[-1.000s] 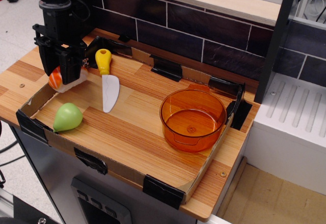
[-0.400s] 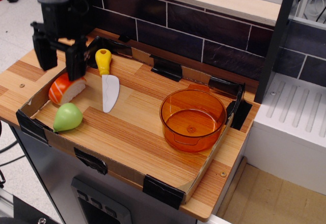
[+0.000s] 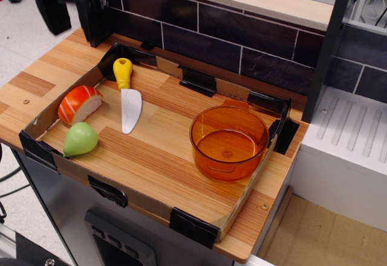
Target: Take sushi out of pot
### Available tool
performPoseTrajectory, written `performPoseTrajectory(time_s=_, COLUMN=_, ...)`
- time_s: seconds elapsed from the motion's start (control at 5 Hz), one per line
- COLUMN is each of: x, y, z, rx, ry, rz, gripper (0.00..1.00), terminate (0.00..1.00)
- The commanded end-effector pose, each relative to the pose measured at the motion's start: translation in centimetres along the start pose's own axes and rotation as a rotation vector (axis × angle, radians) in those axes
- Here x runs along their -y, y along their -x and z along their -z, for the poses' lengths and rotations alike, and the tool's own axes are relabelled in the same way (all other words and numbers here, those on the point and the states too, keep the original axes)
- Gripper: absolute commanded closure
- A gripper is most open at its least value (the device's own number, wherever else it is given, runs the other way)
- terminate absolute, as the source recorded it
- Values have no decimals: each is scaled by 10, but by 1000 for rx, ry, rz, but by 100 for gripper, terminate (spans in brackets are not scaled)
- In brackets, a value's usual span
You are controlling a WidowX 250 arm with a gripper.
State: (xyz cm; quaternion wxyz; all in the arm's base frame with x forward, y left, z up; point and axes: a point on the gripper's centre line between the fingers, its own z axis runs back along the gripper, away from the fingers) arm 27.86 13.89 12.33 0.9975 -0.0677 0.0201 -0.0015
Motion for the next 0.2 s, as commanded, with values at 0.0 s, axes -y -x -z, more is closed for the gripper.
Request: performPoseTrajectory(time_s=0.0, x=23, y=7, z=-38, rx=26, ry=-52, rz=101, gripper=0, terminate=100)
